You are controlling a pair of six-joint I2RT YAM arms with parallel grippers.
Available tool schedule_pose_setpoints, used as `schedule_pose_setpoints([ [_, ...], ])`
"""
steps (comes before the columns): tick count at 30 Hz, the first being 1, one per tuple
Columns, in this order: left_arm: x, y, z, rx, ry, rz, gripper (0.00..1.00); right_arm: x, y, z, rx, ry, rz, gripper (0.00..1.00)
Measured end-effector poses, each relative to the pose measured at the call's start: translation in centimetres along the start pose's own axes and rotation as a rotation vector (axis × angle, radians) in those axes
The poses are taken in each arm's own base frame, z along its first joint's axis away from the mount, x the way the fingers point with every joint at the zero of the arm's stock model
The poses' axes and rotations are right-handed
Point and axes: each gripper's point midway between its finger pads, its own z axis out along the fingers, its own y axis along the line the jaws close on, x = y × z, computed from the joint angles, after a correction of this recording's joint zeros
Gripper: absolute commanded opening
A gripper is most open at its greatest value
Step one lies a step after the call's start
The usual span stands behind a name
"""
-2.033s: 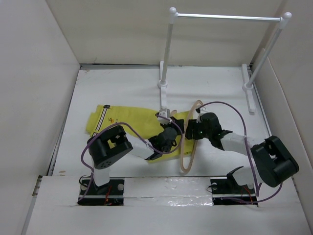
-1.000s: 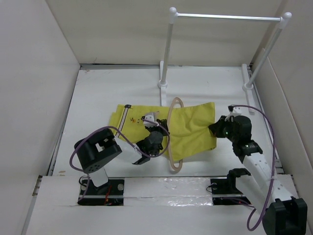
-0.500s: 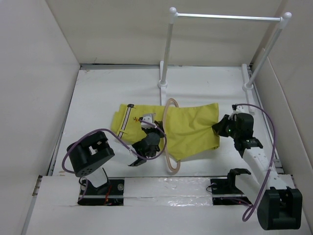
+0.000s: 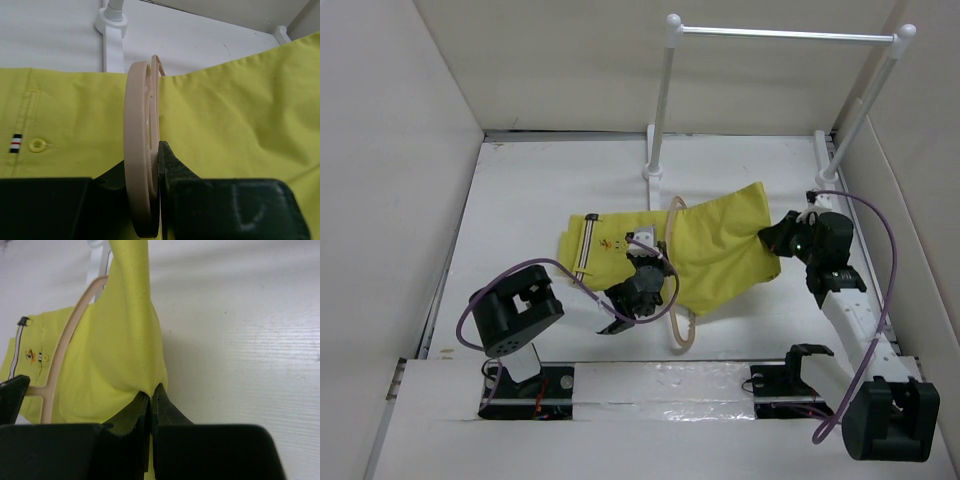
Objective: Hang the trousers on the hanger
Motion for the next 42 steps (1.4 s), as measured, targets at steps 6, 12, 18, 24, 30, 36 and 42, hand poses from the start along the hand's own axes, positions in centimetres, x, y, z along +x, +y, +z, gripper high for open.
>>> schedule_pose_setpoints([
  [6,0.3,0.6,0.0,-0.021,0.007,0.035,0.0,-1.8,-1.2,-0.5,0.04,-0.049,0.012,0.0],
  [12,-0.6,0.5,-0.2,-0.017,0.0,0.026,0.0,-1.3,-1.5,-0.1,0.041,-0.028,0.022,0.0],
  [18,-1.4,-0.2,-0.3,-0.003,-0.011,0.056,0.0,0.8,-2.4,0.1,0.05,0.001,0.031,0.07],
  [24,-2.5,-1.5,-0.7,0.026,-0.011,0.097,0.0,3.1,-3.2,0.1,0.064,0.047,0.049,0.79],
  [30,-4.7,-2.8,-1.4,0.055,-0.02,0.094,0.0,1.9,0.5,-1.3,-0.016,0.025,-0.039,0.68],
  [36,-7.1,-4.9,-1.3,0.082,-0.043,0.089,0.0,0.4,10.1,-5.2,-0.291,-0.054,-0.116,0.0],
  [42,-8.5,-6.1,-1.1,0.102,-0.06,0.076,0.0,5.4,16.8,-8.2,-0.542,0.082,-0.025,0.76],
])
